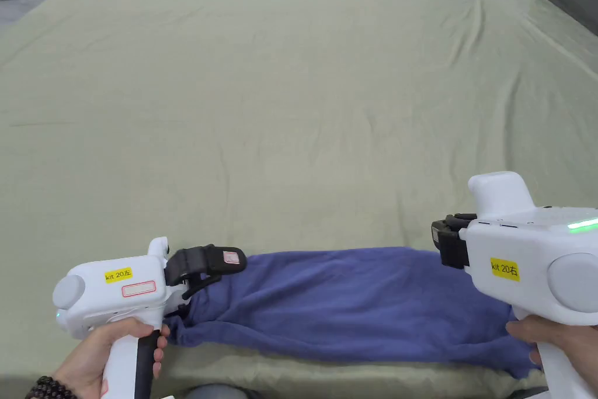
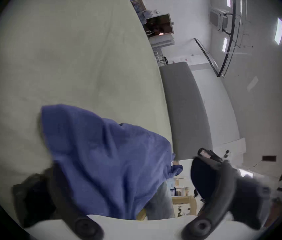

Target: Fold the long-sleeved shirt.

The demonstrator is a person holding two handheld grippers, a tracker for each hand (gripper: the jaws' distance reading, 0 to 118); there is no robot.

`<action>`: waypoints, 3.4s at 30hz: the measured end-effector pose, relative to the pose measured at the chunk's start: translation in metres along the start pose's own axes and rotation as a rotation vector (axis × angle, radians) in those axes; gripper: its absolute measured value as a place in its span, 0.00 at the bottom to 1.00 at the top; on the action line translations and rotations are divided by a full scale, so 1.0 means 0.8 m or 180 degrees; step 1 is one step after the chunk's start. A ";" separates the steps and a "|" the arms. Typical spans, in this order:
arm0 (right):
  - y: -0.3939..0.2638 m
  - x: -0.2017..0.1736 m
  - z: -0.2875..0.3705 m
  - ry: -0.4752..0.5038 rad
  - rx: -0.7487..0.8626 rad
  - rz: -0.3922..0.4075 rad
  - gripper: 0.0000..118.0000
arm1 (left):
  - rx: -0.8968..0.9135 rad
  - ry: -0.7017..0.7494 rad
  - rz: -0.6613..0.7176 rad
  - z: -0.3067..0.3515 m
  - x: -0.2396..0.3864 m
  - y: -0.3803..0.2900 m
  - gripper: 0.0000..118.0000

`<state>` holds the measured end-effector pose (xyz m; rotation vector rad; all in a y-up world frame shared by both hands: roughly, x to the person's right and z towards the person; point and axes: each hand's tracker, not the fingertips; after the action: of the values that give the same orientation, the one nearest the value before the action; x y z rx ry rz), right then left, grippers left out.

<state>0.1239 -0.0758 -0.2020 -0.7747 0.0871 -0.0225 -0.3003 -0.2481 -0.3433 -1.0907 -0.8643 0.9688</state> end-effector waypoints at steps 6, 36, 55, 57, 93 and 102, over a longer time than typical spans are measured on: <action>-0.002 0.006 0.003 -0.0030 -0.0025 -0.0007 0.00 | -0.0176 0.0543 -0.0311 -0.009 0.003 -0.011 0.02; -0.002 -0.033 -0.017 0.0141 -0.0108 0.0074 0.00 | 0.0613 0.1360 -0.0603 0.227 0.084 0.053 0.02; -0.038 0.036 0.016 -0.0053 -0.0065 -0.0227 0.00 | -0.0719 0.1237 -0.0284 -0.215 0.161 -0.039 0.04; -0.043 0.043 0.019 -0.0081 -0.0078 -0.0236 0.00 | -0.0665 0.1319 -0.0189 -0.225 0.148 -0.042 0.39; -0.070 0.060 0.019 0.0009 -0.0128 -0.0428 0.00 | -0.0541 0.2154 -0.2070 -0.303 0.205 -0.197 0.00; -0.062 0.060 0.023 -0.0010 -0.0114 -0.0502 0.00 | -0.0093 0.1899 -0.1950 -0.220 0.241 -0.143 0.00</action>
<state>0.1735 -0.1010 -0.1579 -0.8160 0.0233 -0.1697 -0.0499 -0.1418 -0.2575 -0.9719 -0.6478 0.1024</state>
